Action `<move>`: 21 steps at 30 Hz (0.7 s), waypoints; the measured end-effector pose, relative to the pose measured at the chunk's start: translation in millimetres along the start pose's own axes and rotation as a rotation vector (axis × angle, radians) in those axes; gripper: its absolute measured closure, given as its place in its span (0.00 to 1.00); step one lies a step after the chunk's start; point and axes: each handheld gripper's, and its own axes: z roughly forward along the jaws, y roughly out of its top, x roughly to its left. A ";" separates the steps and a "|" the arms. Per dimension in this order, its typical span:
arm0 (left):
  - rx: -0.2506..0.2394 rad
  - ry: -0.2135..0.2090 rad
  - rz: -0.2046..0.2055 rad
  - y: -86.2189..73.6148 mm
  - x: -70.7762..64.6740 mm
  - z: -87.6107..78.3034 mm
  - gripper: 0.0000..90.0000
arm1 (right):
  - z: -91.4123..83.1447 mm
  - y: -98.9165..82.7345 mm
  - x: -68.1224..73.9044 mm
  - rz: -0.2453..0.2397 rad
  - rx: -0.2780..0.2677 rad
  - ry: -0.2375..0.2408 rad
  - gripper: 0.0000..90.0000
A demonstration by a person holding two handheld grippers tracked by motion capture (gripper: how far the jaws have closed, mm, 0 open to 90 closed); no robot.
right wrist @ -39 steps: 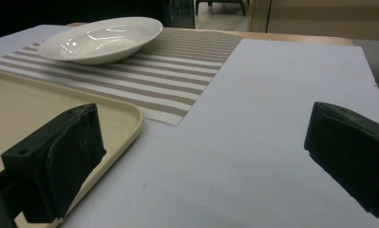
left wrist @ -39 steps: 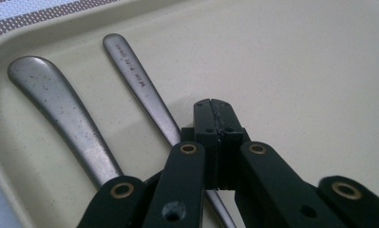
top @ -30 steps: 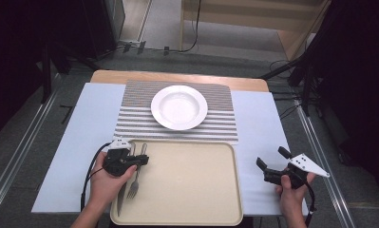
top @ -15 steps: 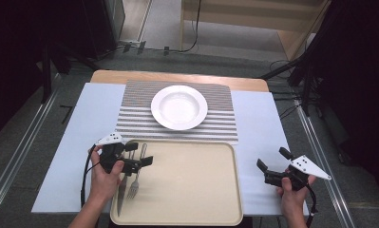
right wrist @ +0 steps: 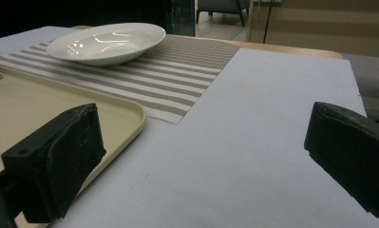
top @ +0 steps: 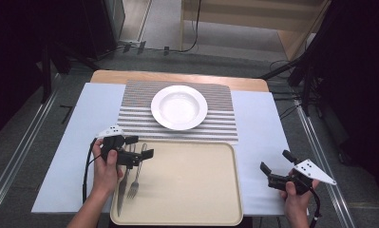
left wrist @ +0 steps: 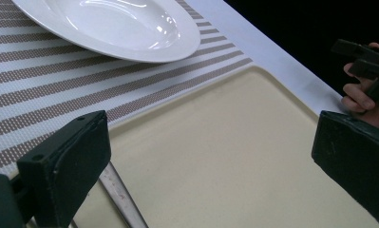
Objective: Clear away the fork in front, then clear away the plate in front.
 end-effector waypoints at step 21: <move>-0.031 0.002 -0.033 36.4 20.0 9.4 0.00 | 1.0 -1.4 1.2 -0.012 -0.003 0.005 0.00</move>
